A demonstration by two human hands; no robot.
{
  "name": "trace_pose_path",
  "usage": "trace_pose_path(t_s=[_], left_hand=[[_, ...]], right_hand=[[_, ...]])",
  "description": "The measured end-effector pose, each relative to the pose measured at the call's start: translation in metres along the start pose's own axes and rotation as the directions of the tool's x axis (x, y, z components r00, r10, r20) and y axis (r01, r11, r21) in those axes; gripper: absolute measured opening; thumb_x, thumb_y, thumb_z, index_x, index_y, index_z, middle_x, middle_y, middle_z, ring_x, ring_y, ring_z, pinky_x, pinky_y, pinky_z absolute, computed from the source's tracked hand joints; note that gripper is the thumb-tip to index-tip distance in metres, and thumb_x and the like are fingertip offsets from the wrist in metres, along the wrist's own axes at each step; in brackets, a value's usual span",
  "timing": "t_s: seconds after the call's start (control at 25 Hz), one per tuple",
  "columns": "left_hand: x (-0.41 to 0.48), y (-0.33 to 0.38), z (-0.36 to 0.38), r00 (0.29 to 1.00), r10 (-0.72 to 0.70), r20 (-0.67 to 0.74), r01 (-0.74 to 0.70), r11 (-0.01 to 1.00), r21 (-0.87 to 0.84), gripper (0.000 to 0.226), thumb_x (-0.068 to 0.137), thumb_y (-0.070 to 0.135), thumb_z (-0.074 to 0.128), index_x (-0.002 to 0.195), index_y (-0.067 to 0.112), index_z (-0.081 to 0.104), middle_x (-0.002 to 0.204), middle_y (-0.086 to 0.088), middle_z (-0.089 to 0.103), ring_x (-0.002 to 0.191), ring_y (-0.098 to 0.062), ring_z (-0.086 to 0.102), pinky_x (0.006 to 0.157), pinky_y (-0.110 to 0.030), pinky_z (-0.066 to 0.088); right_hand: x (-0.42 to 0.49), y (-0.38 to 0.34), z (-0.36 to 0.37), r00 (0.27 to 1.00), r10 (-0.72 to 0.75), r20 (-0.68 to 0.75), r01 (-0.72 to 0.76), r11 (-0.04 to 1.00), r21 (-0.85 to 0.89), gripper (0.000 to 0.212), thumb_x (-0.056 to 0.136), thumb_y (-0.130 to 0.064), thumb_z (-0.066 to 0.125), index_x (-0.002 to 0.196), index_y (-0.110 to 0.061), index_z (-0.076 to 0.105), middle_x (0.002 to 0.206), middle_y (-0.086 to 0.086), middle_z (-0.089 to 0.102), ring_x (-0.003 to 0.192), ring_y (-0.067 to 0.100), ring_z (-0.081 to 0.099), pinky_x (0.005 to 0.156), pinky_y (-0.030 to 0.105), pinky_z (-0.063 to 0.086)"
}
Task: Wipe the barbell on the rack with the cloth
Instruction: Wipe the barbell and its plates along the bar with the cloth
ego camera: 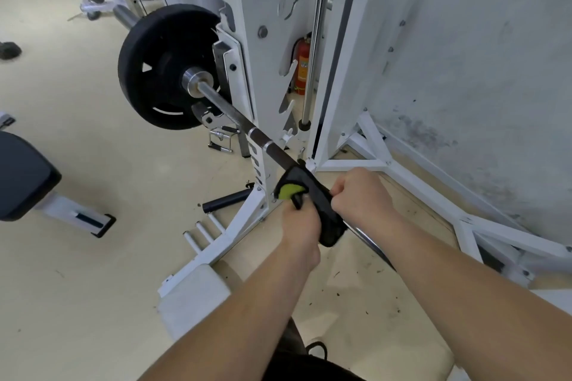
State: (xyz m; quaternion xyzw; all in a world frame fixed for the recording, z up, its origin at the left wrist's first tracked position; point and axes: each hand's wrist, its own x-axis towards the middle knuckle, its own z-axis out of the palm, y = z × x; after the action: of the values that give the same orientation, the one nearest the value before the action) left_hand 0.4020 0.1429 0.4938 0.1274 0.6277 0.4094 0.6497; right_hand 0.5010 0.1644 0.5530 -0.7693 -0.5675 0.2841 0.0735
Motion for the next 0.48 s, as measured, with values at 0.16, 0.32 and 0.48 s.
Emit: trace_pose_path(t_s=[0.16,0.32,0.48], left_hand=[[-0.027,-0.020,-0.006,0.987,-0.079,0.137,0.056,0.985,0.165,0.021,0.104,0.020,0.049,0.107,0.015,0.069,0.103,-0.012,0.078,0.097,-0.031,0.074,0.091,-0.049,0.060],[0.037,0.041,-0.021,0.999,-0.037,0.010,0.037,0.999,-0.005,0.020,0.100,0.015,0.056,0.115,0.008,0.067,0.103,-0.015,0.076,0.088,-0.030,0.073,0.075,-0.039,0.062],[0.074,0.059,-0.022,0.996,-0.084,0.035,0.089,0.974,-0.210,0.035,0.100,0.039,0.055,0.131,0.024,0.058,0.119,-0.005,0.074,0.106,-0.028,0.071,0.094,-0.048,0.058]], right_hand=[[-0.004,-0.001,0.002,0.999,-0.035,-0.026,0.033,0.998,-0.061,0.022,0.061,-0.002,0.056,0.078,-0.004,0.070,0.079,0.016,0.069,0.072,0.039,0.062,0.062,0.038,0.057],[-0.002,-0.006,0.002,0.999,0.046,-0.004,-0.046,0.995,-0.090,0.020,0.066,-0.007,0.060,0.079,-0.016,0.072,0.076,0.003,0.071,0.070,0.024,0.067,0.061,0.027,0.051],[0.004,-0.017,-0.001,0.995,0.084,0.044,-0.078,0.990,-0.115,0.013,0.073,-0.026,0.069,0.074,-0.014,0.068,0.070,0.002,0.070,0.066,0.023,0.067,0.057,0.026,0.045]])
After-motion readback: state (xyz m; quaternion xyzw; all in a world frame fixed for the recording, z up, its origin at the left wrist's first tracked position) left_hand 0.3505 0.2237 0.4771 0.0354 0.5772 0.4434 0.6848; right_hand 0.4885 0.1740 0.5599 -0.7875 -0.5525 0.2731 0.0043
